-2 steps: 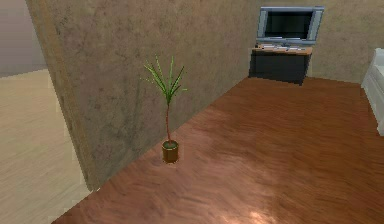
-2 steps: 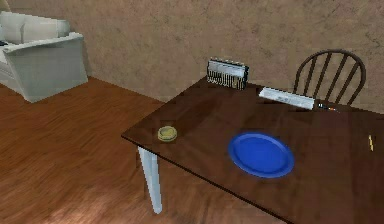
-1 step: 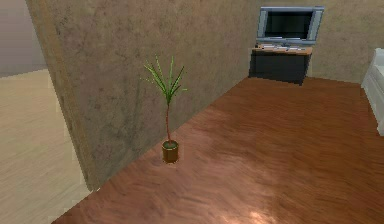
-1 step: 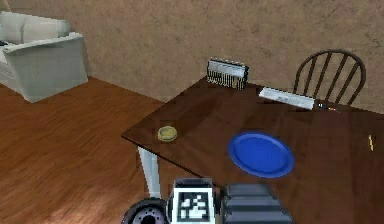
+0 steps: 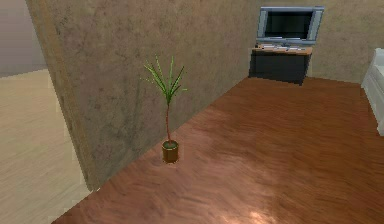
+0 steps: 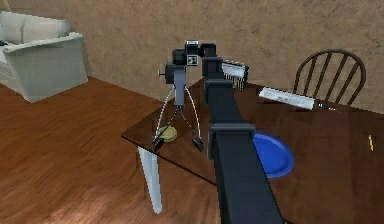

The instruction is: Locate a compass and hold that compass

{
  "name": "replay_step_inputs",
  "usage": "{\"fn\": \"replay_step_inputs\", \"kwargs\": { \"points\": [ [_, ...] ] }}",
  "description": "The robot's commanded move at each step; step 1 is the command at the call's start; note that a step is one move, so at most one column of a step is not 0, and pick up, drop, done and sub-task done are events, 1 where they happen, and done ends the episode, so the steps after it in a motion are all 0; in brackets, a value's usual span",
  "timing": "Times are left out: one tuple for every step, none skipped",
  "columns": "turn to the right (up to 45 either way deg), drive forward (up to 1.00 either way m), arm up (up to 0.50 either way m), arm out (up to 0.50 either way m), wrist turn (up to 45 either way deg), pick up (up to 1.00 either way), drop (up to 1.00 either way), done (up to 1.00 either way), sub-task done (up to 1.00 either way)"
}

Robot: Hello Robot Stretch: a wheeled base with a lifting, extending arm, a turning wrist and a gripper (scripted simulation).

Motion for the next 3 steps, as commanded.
{"fn": "replay_step_inputs", "kwargs": {
  "points": [
    [0.0, 0.00, 0.00, 0.00, 45.0, 0.00, 0.00, 0.00, 0.00],
    [0.0, 0.00, 0.00, 0.00, 45.0, 0.00, 0.00, 0.00, 0.00],
    [0.0, 0.00, 0.00, 0.00, 45.0, 0.00, 0.00, 0.00, 0.00]
  ]
}}
